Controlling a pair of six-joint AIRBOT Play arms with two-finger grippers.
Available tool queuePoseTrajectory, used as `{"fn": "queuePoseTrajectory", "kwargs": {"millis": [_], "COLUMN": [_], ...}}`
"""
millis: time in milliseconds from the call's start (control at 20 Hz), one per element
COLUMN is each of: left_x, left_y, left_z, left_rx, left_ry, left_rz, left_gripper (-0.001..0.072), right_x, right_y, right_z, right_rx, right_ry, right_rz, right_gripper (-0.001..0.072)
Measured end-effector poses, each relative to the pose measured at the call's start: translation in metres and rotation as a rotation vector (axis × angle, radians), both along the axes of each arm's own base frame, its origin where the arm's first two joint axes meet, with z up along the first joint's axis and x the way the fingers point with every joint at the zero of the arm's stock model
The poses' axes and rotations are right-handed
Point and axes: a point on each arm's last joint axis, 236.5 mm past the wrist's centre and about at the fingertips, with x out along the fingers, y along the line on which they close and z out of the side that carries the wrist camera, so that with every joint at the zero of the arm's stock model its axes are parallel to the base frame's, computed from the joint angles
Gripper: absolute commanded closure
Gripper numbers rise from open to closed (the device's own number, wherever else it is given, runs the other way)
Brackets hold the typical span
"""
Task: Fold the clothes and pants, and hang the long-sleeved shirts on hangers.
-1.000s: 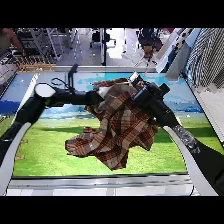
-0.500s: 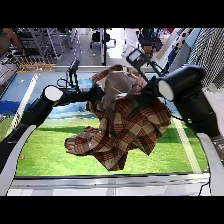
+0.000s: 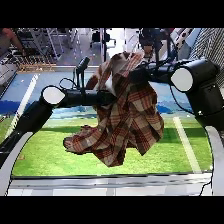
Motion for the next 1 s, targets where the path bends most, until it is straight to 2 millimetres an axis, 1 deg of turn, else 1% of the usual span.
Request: {"fn": "queuePoseTrajectory", "kwargs": {"millis": [100,150,250,350,400,450,550,600,650,750,800,850,900,950,1000], "left_x": [0.005,0.010,0.013,0.011,0.009,0.005,-0.004,-0.009,-0.013,-0.022,-0.026,-0.029,-0.032,-0.037,-0.042], "left_y": [0.005,0.009,0.016,0.023,0.027,0.031,0.037,0.039,0.042,0.046,0.047,0.049,0.050,0.051,0.053], "left_z": [0.009,0.017,0.034,0.057,0.068,0.079,0.097,0.105,0.110,0.116,0.116,0.115,0.111,0.107,0.102], "left_rx": [-0.018,-0.037,-0.090,-0.154,-0.178,-0.200,-0.227,-0.237,-0.239,-0.228,-0.212,-0.193,-0.170,-0.146,-0.123], "left_ry": [-0.022,-0.036,-0.041,-0.047,-0.055,-0.065,-0.084,-0.092,-0.101,-0.117,-0.127,-0.136,-0.140,-0.140,-0.135], "left_rz": [0.027,0.051,0.075,0.092,0.098,0.101,0.098,0.093,0.089,0.073,0.063,0.050,0.032,0.010,-0.015], "left_gripper": [0.0067,0.0067,0.0067,0.0067,0.0068,0.0067,0.0067,0.0067,0.0068,0.0068,0.0068,0.0068,0.0068,0.0070,0.0080], "right_x": [-0.002,-0.003,-0.004,-0.010,-0.016,-0.025,-0.045,-0.059,-0.072,-0.106,-0.126,-0.151,-0.180,-0.208,-0.242], "right_y": [-0.003,-0.004,-0.017,-0.041,-0.055,-0.075,-0.122,-0.149,-0.178,-0.246,-0.279,-0.314,-0.348,-0.376,-0.404], "right_z": [0.011,0.021,0.052,0.089,0.107,0.126,0.157,0.168,0.172,0.166,0.160,0.155,0.152,0.151,0.154], "right_rx": [0.055,0.086,0.141,0.166,0.168,0.164,0.146,0.133,0.117,0.059,0.028,-0.024,-0.078,-0.125,-0.169], "right_ry": [-0.016,-0.037,-0.124,-0.239,-0.294,-0.347,-0.438,-0.465,-0.467,-0.421,-0.390,-0.357,-0.326,-0.302,-0.290], "right_rz": [-0.020,-0.033,-0.086,-0.156,-0.195,-0.246,-0.360,-0.430,-0.507,-0.712,-0.820,-0.938,-1.062,-1.174,-1.296], "right_gripper": [0.0688,0.0688,0.0688,0.0688,0.0688,0.0688,0.0687,0.0687,0.0687,0.0687,0.0687,0.0687,0.0687,0.0688,0.0688]}}
